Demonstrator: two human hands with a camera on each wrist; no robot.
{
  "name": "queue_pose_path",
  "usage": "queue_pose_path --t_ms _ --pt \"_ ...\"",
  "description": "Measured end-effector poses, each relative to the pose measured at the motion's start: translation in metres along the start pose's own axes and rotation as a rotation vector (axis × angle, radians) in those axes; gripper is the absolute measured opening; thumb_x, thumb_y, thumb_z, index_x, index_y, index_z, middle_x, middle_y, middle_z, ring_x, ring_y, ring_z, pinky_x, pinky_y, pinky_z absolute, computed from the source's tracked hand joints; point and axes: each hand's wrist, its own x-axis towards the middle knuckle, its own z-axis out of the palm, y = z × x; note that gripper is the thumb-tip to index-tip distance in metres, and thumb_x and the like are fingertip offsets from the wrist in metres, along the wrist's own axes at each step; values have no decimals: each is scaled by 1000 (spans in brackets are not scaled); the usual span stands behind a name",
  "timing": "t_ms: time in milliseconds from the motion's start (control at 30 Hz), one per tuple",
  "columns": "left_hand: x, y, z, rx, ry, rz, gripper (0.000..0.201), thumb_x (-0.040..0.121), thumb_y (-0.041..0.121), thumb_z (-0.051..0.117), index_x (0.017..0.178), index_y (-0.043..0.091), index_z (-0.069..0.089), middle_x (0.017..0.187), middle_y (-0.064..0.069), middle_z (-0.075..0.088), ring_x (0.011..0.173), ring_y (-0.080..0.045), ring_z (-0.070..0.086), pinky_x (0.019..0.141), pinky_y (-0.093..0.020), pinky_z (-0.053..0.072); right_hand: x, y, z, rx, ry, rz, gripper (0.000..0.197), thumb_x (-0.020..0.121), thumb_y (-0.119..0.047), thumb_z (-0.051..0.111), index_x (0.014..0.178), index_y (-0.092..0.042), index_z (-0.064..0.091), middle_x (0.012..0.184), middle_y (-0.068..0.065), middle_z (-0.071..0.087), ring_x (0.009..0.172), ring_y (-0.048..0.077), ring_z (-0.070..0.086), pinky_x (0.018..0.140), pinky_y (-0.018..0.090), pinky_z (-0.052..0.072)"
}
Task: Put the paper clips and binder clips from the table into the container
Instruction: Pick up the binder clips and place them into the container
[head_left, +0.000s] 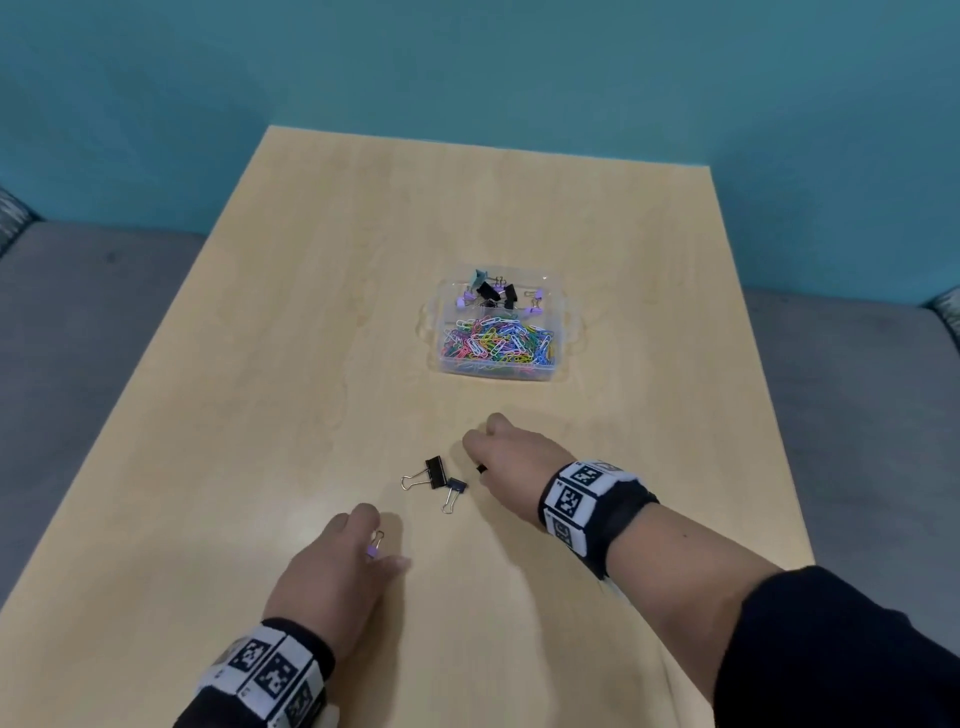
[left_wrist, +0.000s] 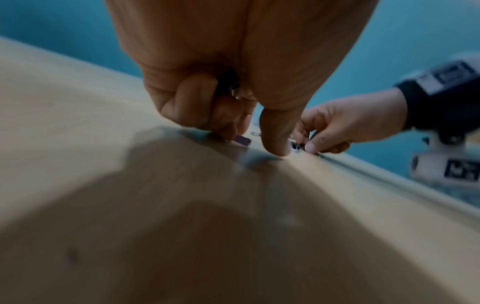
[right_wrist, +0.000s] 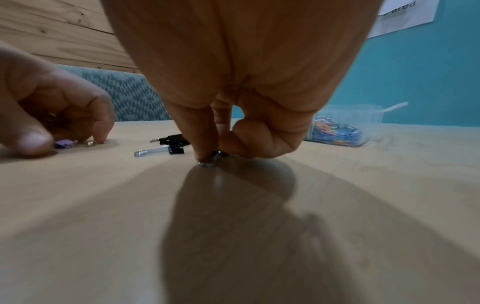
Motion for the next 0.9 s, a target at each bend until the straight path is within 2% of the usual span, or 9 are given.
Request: queue_pose_path --t_ms 100,300,433,500,567,633,767,833,900 --pt "3 4 1 87 5 29 20 92 35 47 81 26 33 83 7 44 70 -18 51 66 -34 45 1 1 2 84 -8 70 21 86 -5 46 84 -20 31 91 3 36 61 23 46 53 32 38" --pt "6 8 3 147 14 25 23 92 31 46 76 23 32 79 5 46 65 -16 51 63 -35 46 -10 3 0 225 -3 147 20 78 -7 48 90 -19 38 90 2 43 68 24 49 61 37 48" --pt "8 17 1 101 43 1 12 89 22 48 77 22 47 73 4 54 64 -16 53 59 -32 45 -18 4 -2 430 94 232 10 77 -16 55 88 -17 55 89 0 52 73 20 54 64 31 48" --pt "15 20 -6 -371 56 -131 18 86 12 55 69 16 56 63 2 56 54 -17 48 49 -27 39 -24 9 -9 1025 232 356 10 80 -8 53 79 -12 62 72 3 57 60 16 55 54 26 46" --pt "25 22 -19 -1023 2 -294 17 80 11 55 63 11 54 61 -8 48 44 -19 33 42 -21 24 -35 14 -17 1783 216 424 18 86 -4 47 76 -7 62 66 8 54 58 18 56 47 24 45" --pt "33 28 -30 -1418 -80 -377 10 75 14 52 66 12 49 66 -14 53 41 -19 30 40 -22 19 -41 18 -22 2126 151 425 17 89 -7 48 78 -4 61 73 8 60 69 24 62 49 27 50" --pt "53 40 -37 -1436 -58 -361 11 79 1 47 84 10 51 72 -12 62 44 -17 36 39 -20 19 -28 8 -16 1750 68 456 21 88 1 44 85 -11 60 71 9 59 50 17 50 41 20 37" --pt "62 44 -34 -1338 -41 -330 20 81 -5 41 86 10 54 66 -10 55 44 -16 35 39 -18 18 -20 2 -9 1333 78 386 17 86 -7 47 86 -18 59 66 3 56 48 17 45 43 22 37" --pt "70 44 -29 -1159 -29 -285 25 81 -6 39 79 12 57 61 -8 47 42 -15 32 41 -19 17 -16 -3 -5 777 54 209 4 87 -26 54 91 -25 53 75 -1 61 63 22 55 58 32 48"
